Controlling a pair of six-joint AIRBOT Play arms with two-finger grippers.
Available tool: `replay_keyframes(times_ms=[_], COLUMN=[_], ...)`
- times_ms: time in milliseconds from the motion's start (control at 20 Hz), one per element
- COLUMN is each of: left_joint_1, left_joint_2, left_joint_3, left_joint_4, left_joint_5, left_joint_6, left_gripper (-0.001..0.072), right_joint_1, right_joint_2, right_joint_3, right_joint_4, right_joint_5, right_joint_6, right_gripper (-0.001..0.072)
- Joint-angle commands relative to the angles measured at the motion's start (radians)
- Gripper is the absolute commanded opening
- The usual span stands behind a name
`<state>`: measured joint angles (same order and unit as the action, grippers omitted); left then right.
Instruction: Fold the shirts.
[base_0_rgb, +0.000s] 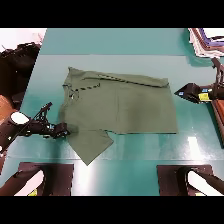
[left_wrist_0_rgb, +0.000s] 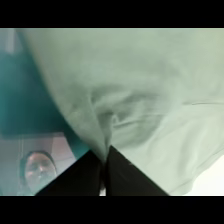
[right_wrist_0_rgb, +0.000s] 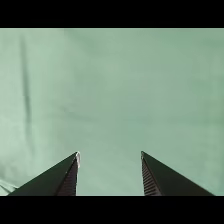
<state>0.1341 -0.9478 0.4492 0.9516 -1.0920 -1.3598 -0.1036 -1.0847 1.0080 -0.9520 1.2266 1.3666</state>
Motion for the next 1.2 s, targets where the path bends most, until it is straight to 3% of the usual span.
replay_keyframes(times_ms=[0,150,300,450,650,750,850,900,1000,1050,1150], left_joint_1=[-0.011,-0.011,-0.011,-0.011,-0.011,-0.011,-0.011,-0.011,-0.011,-0.011,-0.011], left_joint_2=[0.002,0.002,0.001,0.001,0.002,0.001,0.001,0.001,0.002,0.002,0.006], left_joint_3=[0.044,0.109,0.124,0.124,0.124,0.124,0.124,0.124,0.124,0.127,0.171], left_joint_4=[-0.017,-0.026,-0.052,-0.055,-0.058,-0.059,-0.059,-0.059,-0.059,-0.059,-0.059], left_joint_5=[0.000,-0.008,0.010,0.033,0.032,0.024,0.022,0.022,0.021,0.021,-0.002], left_joint_6=[0.006,0.006,0.006,0.006,0.006,0.006,0.006,0.006,0.004,-0.004,-0.004], left_gripper=[0.0033,0.0032,0.0033,0.0032,0.0032,0.0033,0.0032,0.0032,0.0032,0.0031,0.0031], right_joint_1=[-0.079,-0.209,-0.352,-0.421,-0.375,-0.320,-0.264,-0.241,-0.206,-0.194,-0.179], right_joint_2=[0.004,0.039,0.060,0.018,-0.058,-0.082,-0.078,-0.065,-0.019,0.016,0.094], right_joint_3=[-0.016,-0.160,-0.349,-0.468,-0.529,-0.528,-0.528,-0.528,-0.528,-0.528,-0.502], right_joint_4=[-0.144,-0.188,-0.156,-0.105,0.029,0.046,0.045,0.043,0.043,0.043,0.043], right_joint_5=[0.122,0.134,0.101,0.084,-0.006,-0.060,-0.114,-0.137,-0.161,-0.166,-0.164], right_joint_6=[0.002,0.001,0.000,-0.039,-0.074,-0.075,-0.074,-0.075,-0.075,-0.075,-0.074], right_gripper=[0.0434,0.0441,0.0556,0.0550,0.0546,0.0412,0.0361,0.0234,0.0054,0.0020,0.0019])
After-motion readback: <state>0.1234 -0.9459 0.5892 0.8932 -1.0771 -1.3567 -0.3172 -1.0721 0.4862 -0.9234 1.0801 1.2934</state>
